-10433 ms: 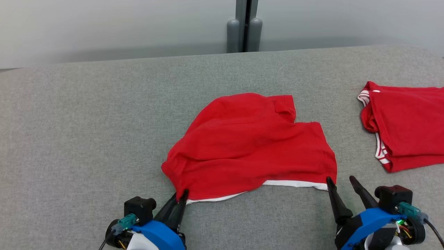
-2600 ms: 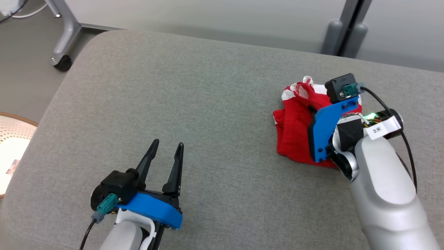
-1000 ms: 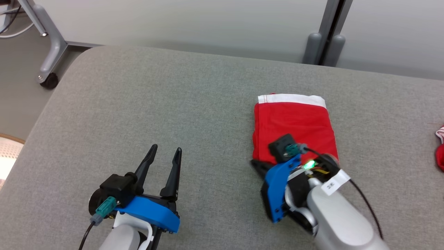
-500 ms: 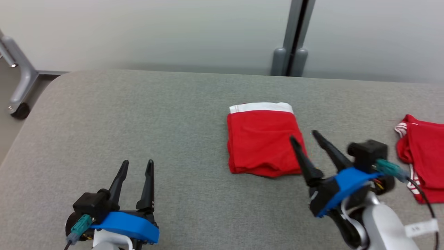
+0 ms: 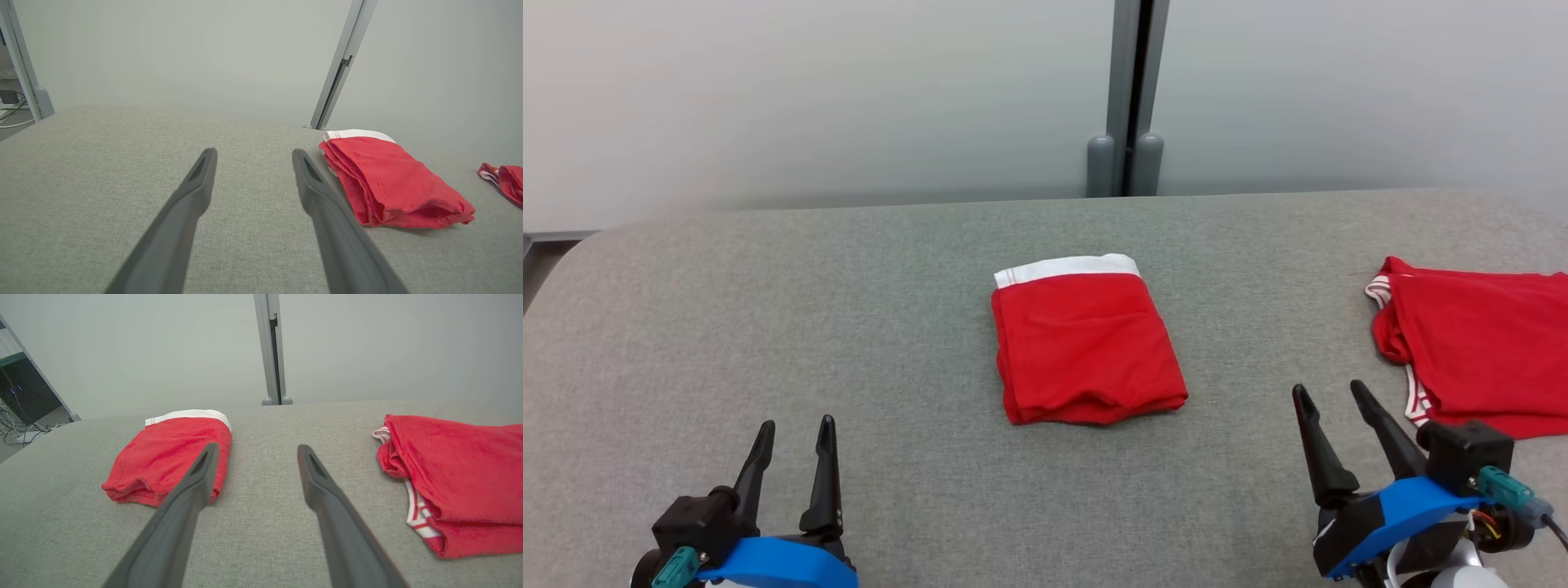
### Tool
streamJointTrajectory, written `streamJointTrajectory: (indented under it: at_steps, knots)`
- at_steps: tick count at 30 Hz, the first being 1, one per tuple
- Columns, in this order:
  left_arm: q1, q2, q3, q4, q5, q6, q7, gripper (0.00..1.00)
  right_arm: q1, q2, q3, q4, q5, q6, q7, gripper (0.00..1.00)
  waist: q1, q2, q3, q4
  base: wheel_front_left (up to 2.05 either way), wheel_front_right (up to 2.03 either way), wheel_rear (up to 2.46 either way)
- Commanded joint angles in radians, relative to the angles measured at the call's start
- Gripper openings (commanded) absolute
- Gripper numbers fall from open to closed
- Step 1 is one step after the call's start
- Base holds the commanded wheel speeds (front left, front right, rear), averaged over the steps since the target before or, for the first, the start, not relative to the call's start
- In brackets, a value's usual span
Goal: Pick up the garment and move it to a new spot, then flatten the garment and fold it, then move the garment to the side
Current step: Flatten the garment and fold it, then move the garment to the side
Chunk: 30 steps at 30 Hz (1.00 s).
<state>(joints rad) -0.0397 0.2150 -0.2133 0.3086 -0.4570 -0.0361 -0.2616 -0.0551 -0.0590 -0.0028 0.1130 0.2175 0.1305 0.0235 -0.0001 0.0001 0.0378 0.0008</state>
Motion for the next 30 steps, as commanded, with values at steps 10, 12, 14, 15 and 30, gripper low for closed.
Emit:
streamJointTrajectory:
  at_steps: [10,12,14,15,30]
  knots:
    - [0.033,0.019,0.014,-0.008,0.006,0.019,-0.005,1.00,-0.009,-0.022,0.035,0.071,-0.050,0.001,-0.071,1.00,0.0001,-0.0001,-0.015,-0.029,0.00,0.00,0.00]
    - [0.032,0.019,0.012,-0.007,0.005,0.020,-0.004,1.00,-0.011,-0.027,0.039,0.087,-0.069,0.001,-0.091,1.00,0.0001,-0.0001,-0.014,-0.027,0.00,0.00,0.00]
    - [0.030,0.020,0.011,-0.006,0.003,0.023,-0.003,1.00,-0.012,-0.025,0.039,0.101,-0.083,0.001,-0.110,1.00,0.0001,-0.0001,-0.013,-0.026,0.00,0.00,0.00]
    - [0.029,0.019,0.010,-0.006,0.002,0.024,-0.003,1.00,-0.015,-0.025,0.038,0.109,-0.086,0.001,-0.117,1.00,0.0001,-0.0001,-0.011,-0.026,0.00,0.00,0.00]
    - [0.008,0.013,-0.003,-0.008,-0.003,0.029,-0.003,1.00,-0.042,-0.014,0.036,0.159,-0.094,0.001,-0.133,1.00,0.0001,-0.0001,0.006,-0.018,0.00,0.00,0.00]
